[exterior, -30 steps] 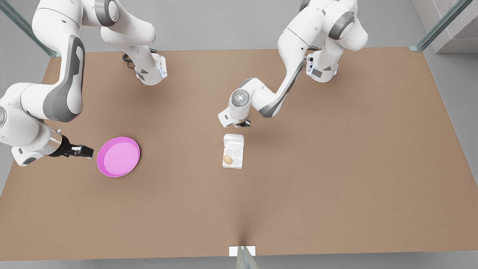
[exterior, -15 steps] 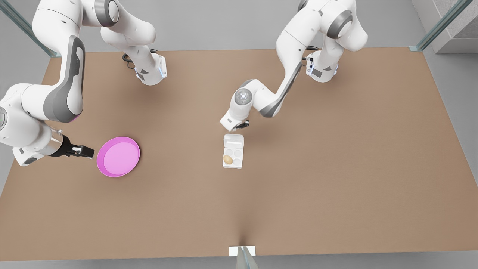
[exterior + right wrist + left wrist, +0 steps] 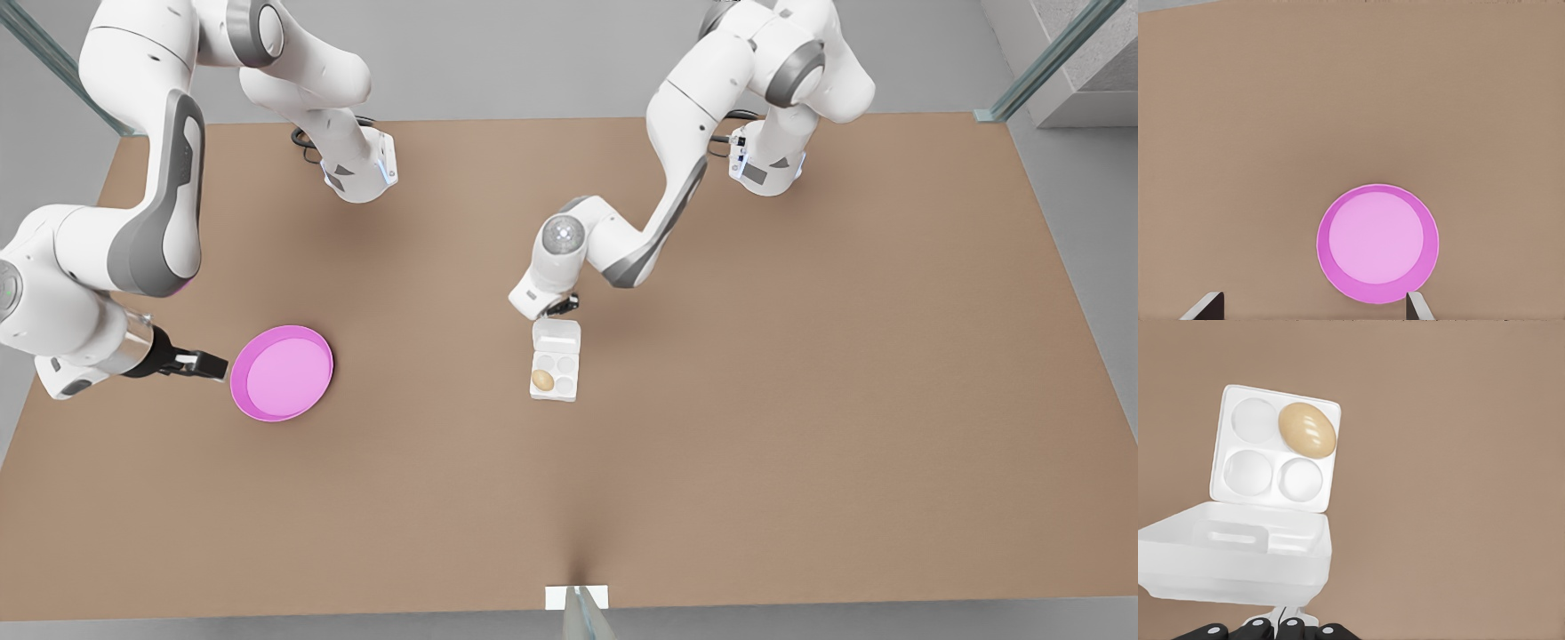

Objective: Pack egg into the box and close the box lid

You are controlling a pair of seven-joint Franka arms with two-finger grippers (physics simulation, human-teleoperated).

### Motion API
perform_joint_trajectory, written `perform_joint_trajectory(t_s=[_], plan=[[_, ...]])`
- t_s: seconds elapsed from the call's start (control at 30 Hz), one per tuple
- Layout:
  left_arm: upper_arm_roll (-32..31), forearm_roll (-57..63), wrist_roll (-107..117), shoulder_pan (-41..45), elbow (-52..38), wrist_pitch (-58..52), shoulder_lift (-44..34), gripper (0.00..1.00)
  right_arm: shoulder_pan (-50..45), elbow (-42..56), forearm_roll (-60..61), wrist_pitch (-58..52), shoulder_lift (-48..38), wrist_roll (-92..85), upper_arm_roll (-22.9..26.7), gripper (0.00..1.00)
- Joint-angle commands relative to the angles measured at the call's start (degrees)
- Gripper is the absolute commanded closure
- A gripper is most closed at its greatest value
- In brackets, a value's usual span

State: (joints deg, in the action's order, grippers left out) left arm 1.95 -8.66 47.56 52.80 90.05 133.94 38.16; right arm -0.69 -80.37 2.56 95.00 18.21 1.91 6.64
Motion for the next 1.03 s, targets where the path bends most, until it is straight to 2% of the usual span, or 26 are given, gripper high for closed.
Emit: perform_joint_trajectory(t_s=[0.0,0.3,0.33,0.37,0.4,0.43,0.47,0.53,0.57,0.6,0.63,0.7,0.77,1.0], plan=[[0.1,0.4,2.4,-0.2,-1.1,-0.2,0.5,0.79,-0.1,0.1,0.1,0.0,0.0,0.6,0.0,0.0],[2.6,2.7,1.1,-0.4,-8.9,-3.2,4.0,0.79,-0.5,0.5,-0.1,0.1,0.6,0.5,-0.1,0.0],[3.7,2.8,-1.2,-0.5,-8.5,-6.1,2.1,0.63,-0.5,0.6,-0.1,0.1,0.6,0.5,-0.1,0.0],[5.2,2.7,-6.5,-0.6,-8.6,-13.2,-1.3,0.0,-0.4,0.8,-0.1,0.0,0.9,0.5,-0.1,0.0],[10.6,-0.8,-14.4,-0.6,-9.6,-23.4,-5.5,0.0,-0.5,0.9,-0.1,0.0,1.1,0.5,-0.1,0.0],[16.4,-3.5,-22.5,-0.6,-9.8,-29.2,-8.1,0.0,-0.4,0.9,-0.1,0.0,1.1,0.5,-0.1,0.0],[25.5,-7.9,-32.9,-0.6,-9.8,-35.1,-10.3,0.0,-0.4,0.9,-0.1,0.0,1.1,0.6,-0.1,0.0],[37.8,-10.9,-42.5,-0.7,-9.8,-40.3,-11.6,0.0,-0.3,1.3,0.0,0.0,1.1,0.7,-0.1,0.0],[33.1,-10.1,-44.7,-11.5,-10.2,-42.3,-15.1,0.0,-0.2,1.3,0.0,0.0,1.1,0.7,-0.1,0.0],[14.7,1.9,-43.9,-26.8,-9.6,-43.5,-19.6,0.0,-0.1,1.3,0.0,0.0,1.1,0.7,-0.1,0.0],[-1.0,8.7,-43.1,-41.4,-8.0,-46.0,-23.9,0.0,-0.1,1.3,0.0,0.0,1.1,0.7,-0.1,0.0],[-2.6,11.1,-42.5,-43.4,-4.4,-49.7,-31.5,0.0,0.0,1.4,0.0,0.1,1.2,0.8,-0.1,0.0],[-2.7,11.5,-42.5,-43.6,-1.4,-50.4,-35.4,0.0,0.1,1.9,0.0,0.0,1.3,0.9,0.0,0.0],[-2.6,11.5,-42.5,-43.7,-0.7,-51.3,-36.8,0.0,0.2,2.7,0.1,0.0,2.3,1.0,0.0,0.0]])
